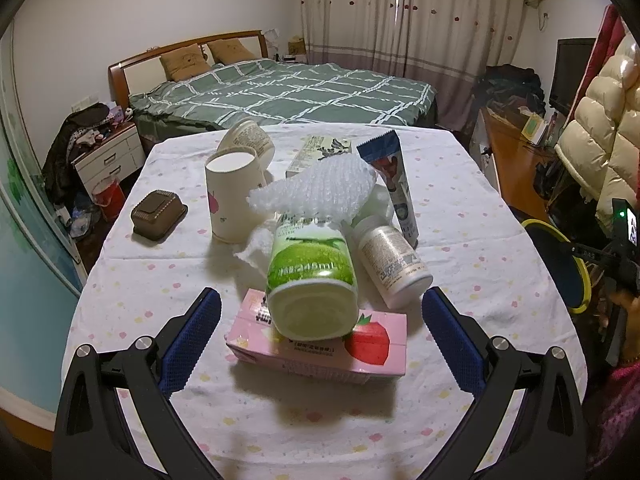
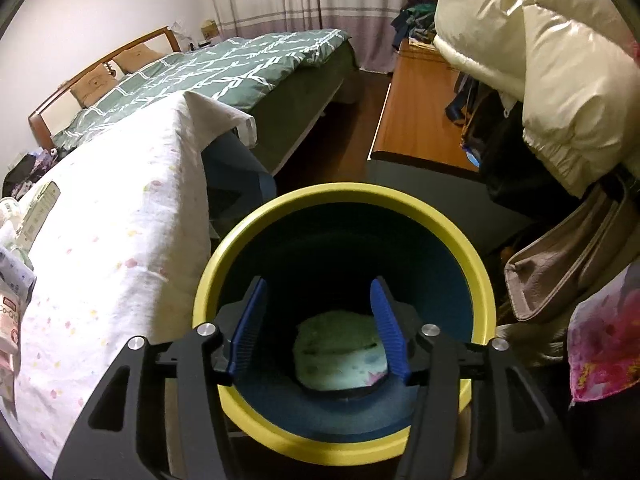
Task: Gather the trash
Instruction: 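Carry the green bag over the yellow bin and open the right gripper, then grasp the green-capped bottle with the left gripper and lift it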
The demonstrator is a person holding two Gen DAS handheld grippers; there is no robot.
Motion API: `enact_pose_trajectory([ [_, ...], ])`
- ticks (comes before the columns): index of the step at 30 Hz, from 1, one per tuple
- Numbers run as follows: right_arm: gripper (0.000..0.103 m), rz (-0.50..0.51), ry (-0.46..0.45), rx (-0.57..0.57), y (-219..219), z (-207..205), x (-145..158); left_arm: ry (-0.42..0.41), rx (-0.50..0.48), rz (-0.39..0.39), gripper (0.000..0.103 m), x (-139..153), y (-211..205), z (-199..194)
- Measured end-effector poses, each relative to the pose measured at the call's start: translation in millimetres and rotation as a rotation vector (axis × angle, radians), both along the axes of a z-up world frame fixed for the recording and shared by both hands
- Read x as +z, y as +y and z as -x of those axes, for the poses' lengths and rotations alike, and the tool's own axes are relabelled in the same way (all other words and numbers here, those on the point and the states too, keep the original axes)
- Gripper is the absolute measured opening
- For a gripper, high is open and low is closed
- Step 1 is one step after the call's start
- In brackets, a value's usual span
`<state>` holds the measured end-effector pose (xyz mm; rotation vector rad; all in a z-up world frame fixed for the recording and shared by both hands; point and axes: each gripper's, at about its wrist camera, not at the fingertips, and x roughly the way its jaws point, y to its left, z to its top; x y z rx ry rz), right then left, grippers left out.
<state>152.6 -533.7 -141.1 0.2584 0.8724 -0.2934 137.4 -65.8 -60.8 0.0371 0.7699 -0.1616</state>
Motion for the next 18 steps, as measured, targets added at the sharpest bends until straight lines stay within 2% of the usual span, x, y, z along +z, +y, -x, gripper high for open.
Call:
enact_pose_trajectory([
  [5, 0.054, -0.016, -0.011, 0.009, 4.9, 2.0, 0.7, -0.007, 0.010, 0.002, 0.099, 1.2, 0.8, -5.1],
  [12, 0.054, -0.016, -0.016, 0.032, 15.2, 4.2, 1.4, 0.028, 0.044, 0.011, 0.097, -14.7, 8.5, -21.4],
  [18, 0.054, -0.018, -0.017, 0.036, 18.1, 5.0, 2.1, 0.053, 0.036, 0.030, 0.075, -28.6, 9.4, -32.0],
])
